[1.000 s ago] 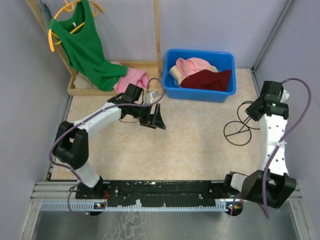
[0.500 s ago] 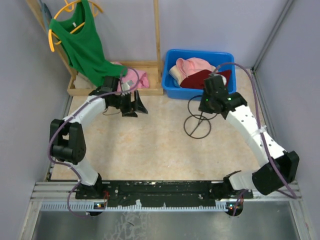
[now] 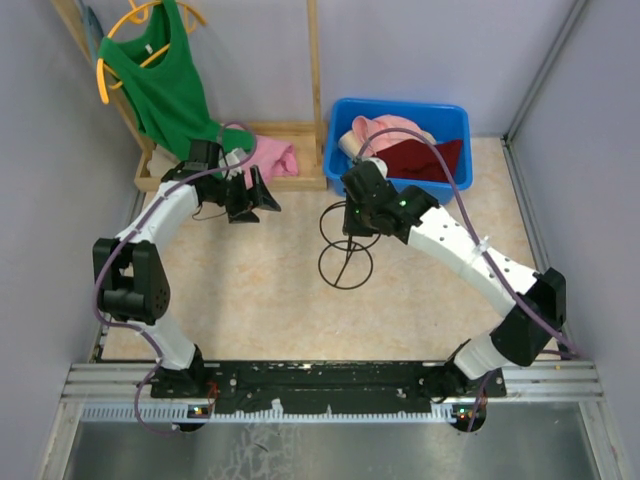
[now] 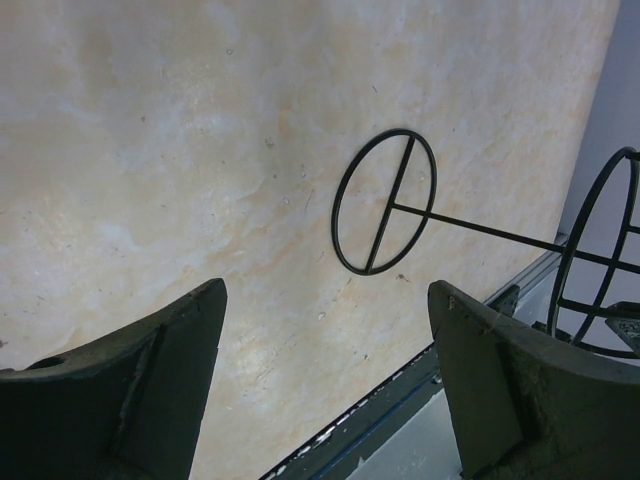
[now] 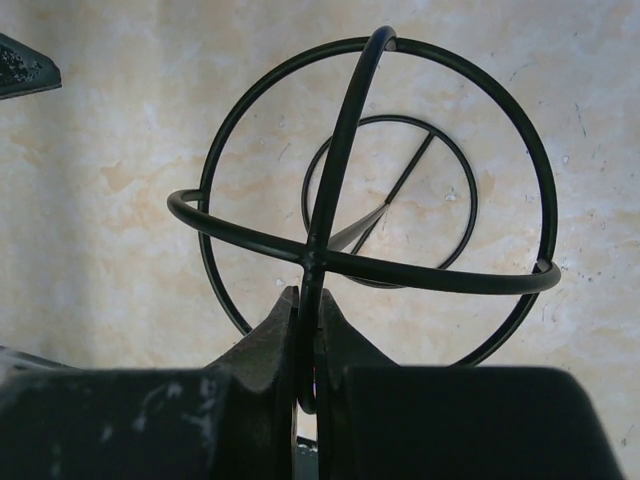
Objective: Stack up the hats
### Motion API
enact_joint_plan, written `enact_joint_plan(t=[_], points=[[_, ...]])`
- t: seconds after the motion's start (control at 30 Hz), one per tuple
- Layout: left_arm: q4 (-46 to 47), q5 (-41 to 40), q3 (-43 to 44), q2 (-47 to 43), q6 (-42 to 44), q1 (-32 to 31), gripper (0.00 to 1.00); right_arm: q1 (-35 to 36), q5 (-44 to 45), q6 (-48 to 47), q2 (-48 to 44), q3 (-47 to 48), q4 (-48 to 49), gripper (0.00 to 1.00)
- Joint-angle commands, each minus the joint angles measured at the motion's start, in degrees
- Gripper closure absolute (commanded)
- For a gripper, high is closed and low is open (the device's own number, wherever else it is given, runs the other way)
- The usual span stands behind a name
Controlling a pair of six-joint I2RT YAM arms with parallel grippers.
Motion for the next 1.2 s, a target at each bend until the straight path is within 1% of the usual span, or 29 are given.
enact_joint_plan(t=[0.0,0.1,0.13,0.2,0.33,0.7,0.9,1.0,1.07,1.17], points=[[-1.40,-1.19,1.16,-1.19,-0.93,-0.23,0.13,0.68,-0.79,1.48,0.67,2.14,-5.18,1.00],[-1.39,-1.44,1.16,-1.57,-1.53,-0.23,0.13,0.68,-1.49,0.62,0.30,2.02,-5.72,1.00],[-1.39,-1.50,1.20,-1.64,-1.73,-0.23,0.13,0.66,-1.81,0.44,0.04,1.71,-5.48,0.94],[-1.41,-1.48,1.34,-1.70,-2.05,-0.23,0.13,0.74,-2.32,0.28,-0.33,1.25,-5.07,0.77],[-1.31,-1.75,1.10,-1.92,-2.40,-0.32,0.13,0.86,-2.05,0.08,-1.39,0.97,-4.96,0.64],[0.00,-2.39,0.10,-1.33,-3.09,-0.32,0.13,1.83,0.00,1.16,-4.24,3.84,-9.20,0.51],[0.81,-3.20,-0.22,-0.46,-2.99,-0.32,0.15,2.35,2.16,1.73,-5.97,7.39,-12.52,0.49],[1.40,-3.60,-0.57,-0.58,-3.27,-0.32,0.17,2.33,3.49,1.13,-5.90,11.61,-15.39,0.48],[1.79,-3.41,-0.64,-0.63,-3.39,-0.32,0.17,2.34,5.01,-0.01,-4.63,16.19,-18.42,0.43],[2.10,-3.02,-0.43,-0.80,-3.60,-0.32,0.18,1.76,8.20,-2.35,-1.93,24.27,-22.02,0.40]])
